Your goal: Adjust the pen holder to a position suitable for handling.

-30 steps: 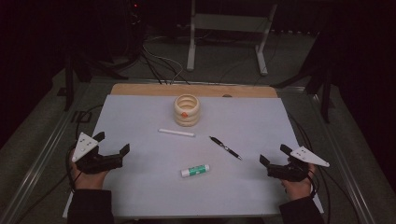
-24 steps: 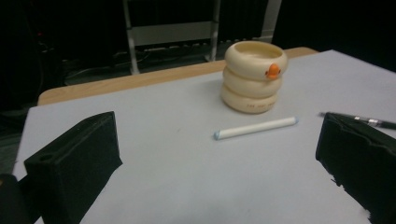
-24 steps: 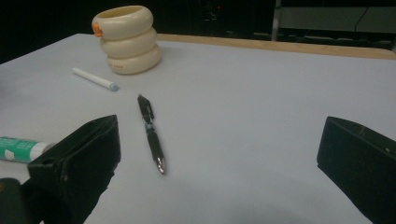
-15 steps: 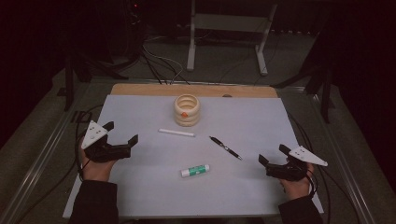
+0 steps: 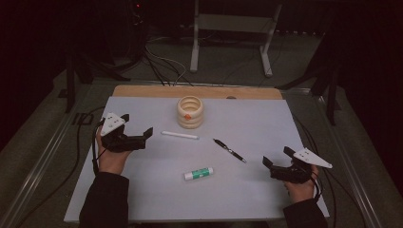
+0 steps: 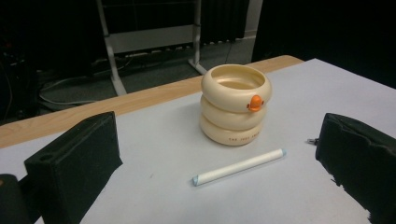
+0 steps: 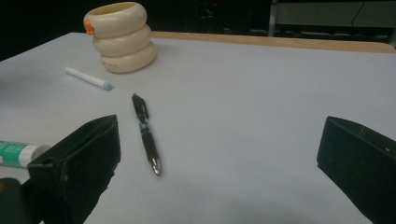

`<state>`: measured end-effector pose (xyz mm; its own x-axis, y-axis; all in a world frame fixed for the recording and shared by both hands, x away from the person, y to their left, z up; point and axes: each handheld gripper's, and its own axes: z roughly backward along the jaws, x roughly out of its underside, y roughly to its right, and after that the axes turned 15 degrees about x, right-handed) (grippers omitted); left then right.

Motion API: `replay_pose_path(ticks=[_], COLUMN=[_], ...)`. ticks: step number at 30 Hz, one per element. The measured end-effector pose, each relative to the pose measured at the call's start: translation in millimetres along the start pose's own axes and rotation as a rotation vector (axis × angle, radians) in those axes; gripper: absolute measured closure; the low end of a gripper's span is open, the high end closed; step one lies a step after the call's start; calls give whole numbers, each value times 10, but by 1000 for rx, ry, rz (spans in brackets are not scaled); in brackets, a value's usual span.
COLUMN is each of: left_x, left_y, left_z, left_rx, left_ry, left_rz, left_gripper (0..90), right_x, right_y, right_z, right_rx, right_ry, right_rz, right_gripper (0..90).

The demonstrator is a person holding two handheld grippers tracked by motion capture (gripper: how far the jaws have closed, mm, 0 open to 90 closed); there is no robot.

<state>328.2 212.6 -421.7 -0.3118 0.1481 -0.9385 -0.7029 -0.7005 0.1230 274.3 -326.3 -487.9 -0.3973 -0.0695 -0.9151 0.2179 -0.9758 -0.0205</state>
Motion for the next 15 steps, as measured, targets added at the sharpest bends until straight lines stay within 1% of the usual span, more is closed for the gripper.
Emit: replay_pose_path(ticks=[8, 15], left_x=[-54, -110], left_y=[-60, -115], left_z=[-170, -324], left_rx=[-13, -14], left_ry=[-16, -23], left_rz=[4, 24], left_gripper=[6, 7], right_x=[1, 2], right_y=[-1, 2], right_z=[-7, -11], right_rx=[2, 1], right_ry=[-3, -4], right_rz=[0, -2], right_gripper=[0, 0])
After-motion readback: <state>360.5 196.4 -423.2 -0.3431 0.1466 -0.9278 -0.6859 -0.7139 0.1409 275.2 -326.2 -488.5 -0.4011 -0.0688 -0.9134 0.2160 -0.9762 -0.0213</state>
